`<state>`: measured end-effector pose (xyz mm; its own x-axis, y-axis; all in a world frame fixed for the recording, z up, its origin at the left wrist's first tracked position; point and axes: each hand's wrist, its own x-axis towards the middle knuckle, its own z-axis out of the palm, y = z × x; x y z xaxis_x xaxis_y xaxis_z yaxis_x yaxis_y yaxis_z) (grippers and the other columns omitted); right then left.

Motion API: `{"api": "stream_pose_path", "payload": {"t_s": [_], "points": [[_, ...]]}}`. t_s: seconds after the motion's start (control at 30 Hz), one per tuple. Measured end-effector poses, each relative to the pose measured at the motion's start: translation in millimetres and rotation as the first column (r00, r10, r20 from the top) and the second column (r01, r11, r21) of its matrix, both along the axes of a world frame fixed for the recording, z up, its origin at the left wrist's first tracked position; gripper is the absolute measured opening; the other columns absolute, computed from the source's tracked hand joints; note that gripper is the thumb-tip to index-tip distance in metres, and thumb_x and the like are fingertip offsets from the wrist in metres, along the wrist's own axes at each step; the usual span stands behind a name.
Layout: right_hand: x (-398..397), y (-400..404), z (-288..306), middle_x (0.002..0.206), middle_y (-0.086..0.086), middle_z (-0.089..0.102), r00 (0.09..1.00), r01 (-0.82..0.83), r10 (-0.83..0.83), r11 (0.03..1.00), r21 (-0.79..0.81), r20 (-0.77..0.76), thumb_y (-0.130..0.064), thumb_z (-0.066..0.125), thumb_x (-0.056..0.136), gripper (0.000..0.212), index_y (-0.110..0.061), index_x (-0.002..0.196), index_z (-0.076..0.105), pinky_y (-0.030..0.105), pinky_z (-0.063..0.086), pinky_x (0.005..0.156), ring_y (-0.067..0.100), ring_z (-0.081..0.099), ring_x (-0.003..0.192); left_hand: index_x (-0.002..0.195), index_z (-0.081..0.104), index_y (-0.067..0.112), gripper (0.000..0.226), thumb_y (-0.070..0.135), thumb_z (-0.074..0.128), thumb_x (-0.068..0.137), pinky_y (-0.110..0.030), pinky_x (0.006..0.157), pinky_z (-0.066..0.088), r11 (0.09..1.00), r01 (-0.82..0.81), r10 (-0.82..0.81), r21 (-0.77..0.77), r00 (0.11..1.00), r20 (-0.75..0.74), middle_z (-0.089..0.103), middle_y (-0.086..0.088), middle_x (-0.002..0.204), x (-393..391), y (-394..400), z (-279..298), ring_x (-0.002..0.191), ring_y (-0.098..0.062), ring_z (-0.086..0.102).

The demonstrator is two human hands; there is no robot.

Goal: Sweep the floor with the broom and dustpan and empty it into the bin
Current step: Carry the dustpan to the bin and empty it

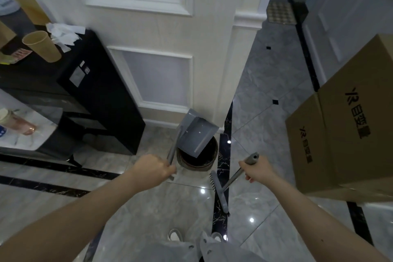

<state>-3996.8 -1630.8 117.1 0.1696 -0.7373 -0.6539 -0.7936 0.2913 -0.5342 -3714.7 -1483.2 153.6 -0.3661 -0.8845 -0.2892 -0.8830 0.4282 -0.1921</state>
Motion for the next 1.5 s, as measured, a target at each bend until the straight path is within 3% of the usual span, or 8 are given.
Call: {"api": "stream_pose_path", "payload": {"t_s": [0.17,0.3,0.5,0.73,0.97,1.1,1.33,1.5], "points": [[5.8,4.4,-4.0,0.069,0.007,0.061,1.0,-0.008,0.009,1.0,0.025,-0.004,-0.022,0.057,0.092,0.021,-0.002,0.097,0.063,0.02,0.049,0.044,0.014,0.061,0.055,0.059,0.066,0.029,0.027,0.043,0.084,0.046,-0.014,0.041,0.015,0.992,0.072,-0.08,0.107,0.994,0.07,0.059,0.008,0.046,-36.2,-9.3,-17.3,0.034,-0.008,0.054],[9.3,9.3,-7.7,0.071,0.005,0.062,1.0,-0.005,0.005,1.0,0.024,-0.008,-0.023,0.057,0.092,0.022,-0.004,0.098,0.063,0.019,0.047,0.043,0.014,0.061,0.057,0.114,0.053,0.004,0.025,0.003,0.042,0.091,-0.026,0.044,0.015,0.95,0.109,-0.145,0.293,0.984,0.102,0.065,-0.014,0.103,-52.0,-12.7,-29.1,0.086,-0.032,0.065],[14.2,23.8,-13.2,0.071,0.006,0.062,1.0,0.003,-0.002,0.999,0.043,-0.026,-0.026,0.058,0.092,0.026,-0.003,0.1,0.065,0.02,0.048,0.044,0.015,0.063,0.058,0.118,0.05,0.005,0.029,0.001,0.039,0.092,-0.03,0.054,0.031,0.95,0.087,-0.111,0.301,0.992,0.063,0.066,-0.014,0.102,-44.0,3.2,-33.9,0.087,-0.032,0.064],[19.1,43.1,-5.1,0.072,0.005,0.06,0.999,0.049,-0.05,0.998,0.047,0.005,-0.024,0.058,0.092,0.025,-0.002,0.101,0.064,0.022,0.048,0.046,0.016,0.062,0.061,0.12,0.049,0.004,0.032,-0.004,0.041,0.09,-0.026,0.043,0.014,0.935,0.153,-0.197,0.321,0.974,0.111,0.067,-0.011,0.105,-42.4,25.6,-34.5,0.078,-0.029,0.062],[28.2,69.6,-8.3,0.08,0.006,0.063,0.998,0.061,-0.061,0.998,0.01,0.011,-0.026,0.057,0.092,0.024,-0.006,0.103,0.064,0.023,0.051,0.049,0.018,0.064,0.068,0.125,0.049,0.005,0.04,0.032,0.041,0.096,-0.027,0.048,0.021,0.886,0.121,-0.174,0.448,0.982,0.079,0.063,-0.015,0.113,-43.5,41.9,-48.6,0.1,-0.032,0.061],[23.2,83.6,-13.0,0.08,0.004,0.063,0.996,0.08,-0.08,0.997,-0.013,0.026,-0.027,0.058,0.092,0.023,-0.009,0.105,0.064,0.021,0.05,0.046,0.019,0.064,0.069,0.125,0.049,0.006,0.041,0.034,0.038,0.097,-0.033,0.066,0.033,0.89,0.092,-0.163,0.446,0.979,0.124,0.059,-0.014,0.121,-49.4,53.1,-51.7,0.105,-0.031,0.06],[-3.1,94.2,-12.6,0.089,0.005,0.065,0.998,0.03,-0.03,1.0,0.004,0.051,-0.026,0.06,0.09,0.024,-0.01,0.107,0.065,0.02,0.049,0.045,0.02,0.065,0.072,0.129,0.045,0.007,0.043,0.036,0.035,0.098,-0.033,0.067,0.036,0.909,0.008,-0.083,0.417,0.983,0.161,0.059,-0.015,0.12,-74.3,62.5,-46.4,0.104,-0.033,0.06],[-42.5,105.5,-11.4,0.099,0.01,0.066,0.993,-0.056,0.046,0.995,0.085,0.107,-0.018,0.064,0.088,0.02,-0.012,0.108,0.066,0.022,0.053,0.051,0.02,0.063,0.078,0.128,0.049,0.008,0.034,0.018,0.038,0.098,-0.029,0.056,0.032,0.854,0.18,-0.302,0.488,0.936,0.182,0.062,-0.011,0.116,-122.3,88.4,-59.4,0.1,-0.028,0.06]]}}
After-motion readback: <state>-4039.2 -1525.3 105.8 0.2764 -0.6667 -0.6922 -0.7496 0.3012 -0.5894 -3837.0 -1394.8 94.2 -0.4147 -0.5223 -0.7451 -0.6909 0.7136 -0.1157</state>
